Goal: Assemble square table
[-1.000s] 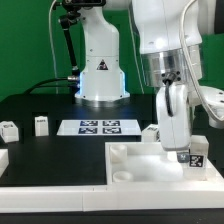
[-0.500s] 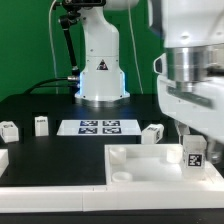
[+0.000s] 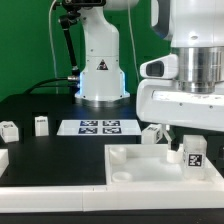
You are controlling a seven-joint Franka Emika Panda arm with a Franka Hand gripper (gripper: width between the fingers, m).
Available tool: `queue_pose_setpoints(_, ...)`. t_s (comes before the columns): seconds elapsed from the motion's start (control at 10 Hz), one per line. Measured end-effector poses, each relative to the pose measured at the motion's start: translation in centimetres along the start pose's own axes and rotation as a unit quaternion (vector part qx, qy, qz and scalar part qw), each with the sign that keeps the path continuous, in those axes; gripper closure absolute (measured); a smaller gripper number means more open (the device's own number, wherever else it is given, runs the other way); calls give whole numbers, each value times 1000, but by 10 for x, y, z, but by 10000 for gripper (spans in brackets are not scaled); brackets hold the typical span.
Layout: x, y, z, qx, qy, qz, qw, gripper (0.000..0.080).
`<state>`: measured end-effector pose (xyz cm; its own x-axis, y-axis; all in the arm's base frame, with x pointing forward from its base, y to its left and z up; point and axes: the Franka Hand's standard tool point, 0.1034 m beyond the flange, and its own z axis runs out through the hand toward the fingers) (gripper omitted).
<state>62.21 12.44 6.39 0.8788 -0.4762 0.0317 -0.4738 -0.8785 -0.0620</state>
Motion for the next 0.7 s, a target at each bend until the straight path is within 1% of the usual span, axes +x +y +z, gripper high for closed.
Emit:
queue_pose_setpoints(0.1,1,0,0,2,1,-15,1000,151)
queue_pose_setpoints(0.2,0,-1,0,3,0,5,1000,179)
queue_pose_setpoints(0.3,0,-1,0,3,0,5,1000,313)
queue_pose_setpoints(0.4,0,-1,0,3,-1,18,1000,313)
queue_pose_setpoints(0.5,-1,3,1,-1,-5,60,998,449)
queue_pose_setpoints(0.6,-1,4,1,-2,-5,67,998,485)
queue_pose_setpoints(0.7,0,5,1,-3,-4,97,995,485)
